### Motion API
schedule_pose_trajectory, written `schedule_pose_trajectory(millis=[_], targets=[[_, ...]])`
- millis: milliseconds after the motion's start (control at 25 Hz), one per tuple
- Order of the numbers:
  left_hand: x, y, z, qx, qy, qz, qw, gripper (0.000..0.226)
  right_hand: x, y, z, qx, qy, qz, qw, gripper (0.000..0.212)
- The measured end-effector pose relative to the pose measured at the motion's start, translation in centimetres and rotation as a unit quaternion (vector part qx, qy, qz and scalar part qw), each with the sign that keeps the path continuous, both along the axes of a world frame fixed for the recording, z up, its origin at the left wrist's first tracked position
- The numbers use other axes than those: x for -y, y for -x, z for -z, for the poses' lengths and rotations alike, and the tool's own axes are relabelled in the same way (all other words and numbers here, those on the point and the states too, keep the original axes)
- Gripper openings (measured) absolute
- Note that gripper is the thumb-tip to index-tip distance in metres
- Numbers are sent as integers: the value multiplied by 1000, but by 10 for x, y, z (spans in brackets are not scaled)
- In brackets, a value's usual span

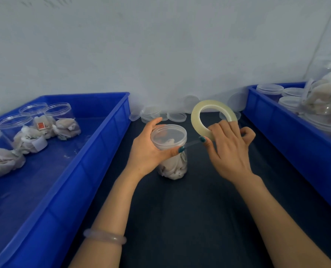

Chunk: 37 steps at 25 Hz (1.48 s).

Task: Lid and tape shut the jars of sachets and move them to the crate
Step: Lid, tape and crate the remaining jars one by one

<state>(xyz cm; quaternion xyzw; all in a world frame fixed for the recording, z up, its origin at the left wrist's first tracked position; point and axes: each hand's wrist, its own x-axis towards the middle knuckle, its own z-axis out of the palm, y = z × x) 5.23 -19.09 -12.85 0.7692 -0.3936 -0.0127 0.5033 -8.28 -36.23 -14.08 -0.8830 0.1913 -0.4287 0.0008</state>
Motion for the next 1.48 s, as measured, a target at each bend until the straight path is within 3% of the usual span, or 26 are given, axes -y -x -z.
schedule_pose_trajectory(millis=[200, 440, 640, 760, 880, 960, 1080, 1200, 1320, 1480], targets=[[1, -7, -4, -9, -54, 86, 995, 109, 3, 1, -2, -24, 11, -1, 1000, 38], [1, -11, -3, -53, -50, 164, 984, 102, -2, -3, 2, -55, -19, -9, 998, 47], [2, -3, -11, -67, -63, 184, 979, 101, -5, -7, 7, -54, -50, -5, 997, 43], [9, 5, -32, 69, -212, 73, 972, 107, -6, -7, 4, -59, -48, -3, 997, 42], [27, 24, -40, 182, -345, -26, 920, 115, -9, -5, 3, -57, -48, -13, 997, 31], [36, 32, -33, 206, -327, -49, 921, 101, -7, -3, 4, -58, -54, -40, 996, 19], [34, 27, -28, 205, -277, -50, 937, 91, 0, 0, 5, -83, -51, -95, 991, 25], [25, 19, -30, 173, -246, -17, 954, 88, 7, 5, 5, -85, -11, -101, 991, 22], [17, 13, -33, 148, -212, 18, 966, 90, 9, 6, 1, -73, -4, -85, 994, 33], [16, 9, -38, 141, -227, 72, 961, 98, 10, 6, 1, -57, 0, -49, 997, 41]])
